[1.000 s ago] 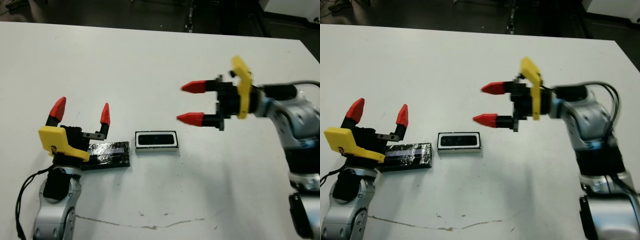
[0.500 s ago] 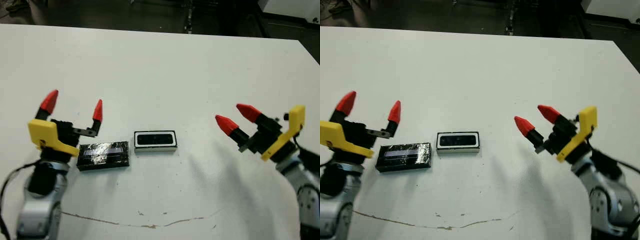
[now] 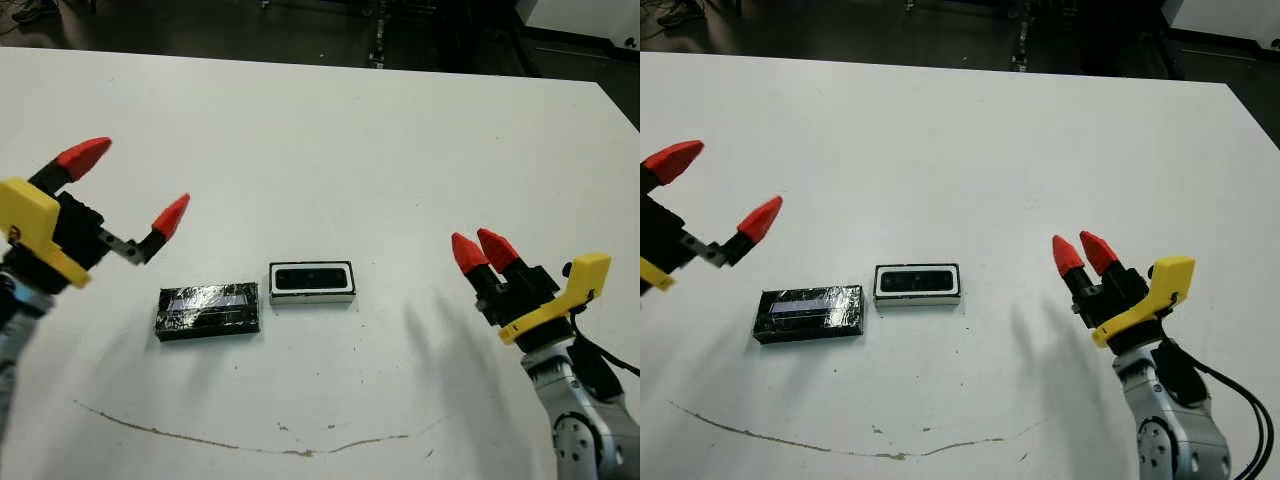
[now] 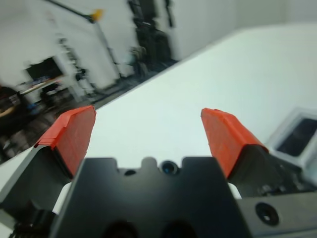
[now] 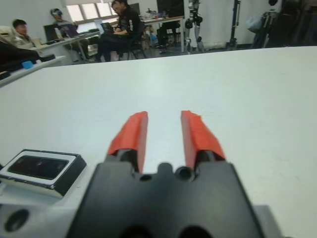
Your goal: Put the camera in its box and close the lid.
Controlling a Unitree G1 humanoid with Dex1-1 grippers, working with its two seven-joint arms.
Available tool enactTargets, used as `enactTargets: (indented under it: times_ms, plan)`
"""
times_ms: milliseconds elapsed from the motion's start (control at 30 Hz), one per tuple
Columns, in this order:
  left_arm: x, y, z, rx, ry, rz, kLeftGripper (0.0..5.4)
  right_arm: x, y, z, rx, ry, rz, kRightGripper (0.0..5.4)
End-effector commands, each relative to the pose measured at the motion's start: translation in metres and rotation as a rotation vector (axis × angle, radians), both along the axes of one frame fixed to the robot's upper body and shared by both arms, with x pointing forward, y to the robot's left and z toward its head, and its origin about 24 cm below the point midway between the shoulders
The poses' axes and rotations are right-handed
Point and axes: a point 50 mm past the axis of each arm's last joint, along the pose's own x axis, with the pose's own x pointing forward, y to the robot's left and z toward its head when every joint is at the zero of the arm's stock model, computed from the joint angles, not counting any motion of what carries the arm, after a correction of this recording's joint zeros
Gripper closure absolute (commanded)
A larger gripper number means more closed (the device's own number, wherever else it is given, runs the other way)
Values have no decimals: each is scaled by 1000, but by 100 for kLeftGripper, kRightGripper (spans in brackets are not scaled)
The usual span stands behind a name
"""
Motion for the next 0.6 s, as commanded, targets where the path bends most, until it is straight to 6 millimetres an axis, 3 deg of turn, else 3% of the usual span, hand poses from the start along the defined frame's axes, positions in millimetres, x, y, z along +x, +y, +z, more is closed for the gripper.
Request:
enactTargets:
  times_ms: [33, 233, 333, 600]
  plan:
    - [5, 8, 12, 89, 75, -97, 0, -3, -1, -3, -6, 6, -18, 417]
    - [19, 20, 19, 169, 279, -494, 0, -2, -2, -5, -23, 12, -8, 515]
    - [28, 20, 17, 199, 335, -680, 0, -2, -3, -6, -20, 13, -10, 539]
    - [36, 4, 6, 317, 381, -796, 0, -2, -5, -8, -16, 8, -13, 539]
